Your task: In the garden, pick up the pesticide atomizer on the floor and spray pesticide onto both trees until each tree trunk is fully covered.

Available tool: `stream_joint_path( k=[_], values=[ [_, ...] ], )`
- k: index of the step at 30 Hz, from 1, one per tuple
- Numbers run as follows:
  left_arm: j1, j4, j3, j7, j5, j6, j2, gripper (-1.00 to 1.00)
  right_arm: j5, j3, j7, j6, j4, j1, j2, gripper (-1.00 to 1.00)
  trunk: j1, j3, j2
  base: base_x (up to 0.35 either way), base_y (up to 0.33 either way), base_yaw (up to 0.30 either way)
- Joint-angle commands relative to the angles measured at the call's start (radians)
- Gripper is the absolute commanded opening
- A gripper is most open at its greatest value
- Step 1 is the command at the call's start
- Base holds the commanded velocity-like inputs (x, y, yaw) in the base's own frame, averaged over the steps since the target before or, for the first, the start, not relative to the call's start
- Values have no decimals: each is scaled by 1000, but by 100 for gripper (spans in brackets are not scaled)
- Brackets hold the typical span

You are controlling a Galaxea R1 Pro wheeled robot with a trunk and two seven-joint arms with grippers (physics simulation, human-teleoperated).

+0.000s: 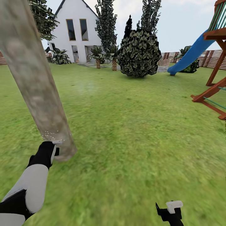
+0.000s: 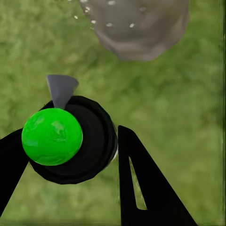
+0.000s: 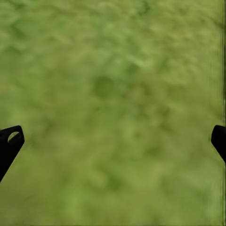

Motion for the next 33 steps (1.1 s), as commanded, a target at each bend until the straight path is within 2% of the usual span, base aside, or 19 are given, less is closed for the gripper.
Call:
stream_joint_path(
  k=[1,5,13,22,33],
  values=[
    [1,-1,1,5,5,4,0,-100,1,-9,9,-4,0,-1,0,100,0,-1,0,81,-269,0],
    [3,-1,1,7,5,4,0,-100,1,-9,9,-4,0,0,0,100,0,-1,0,82,-269,8],
    [5,1,1,8,6,3,1,-100,1,-8,9,-4,0,0,1,100,0,-1,0,140,-258,254],
    [7,8,1,8,5,2,3,-100,1,-7,9,-4,1,0,2,100,0,-1,0,184,-238,37],
    [9,7,5,8,4,2,5,-100,1,-7,10,-4,2,0,2,100,0,-1,0,195,-232,265]
  ],
)
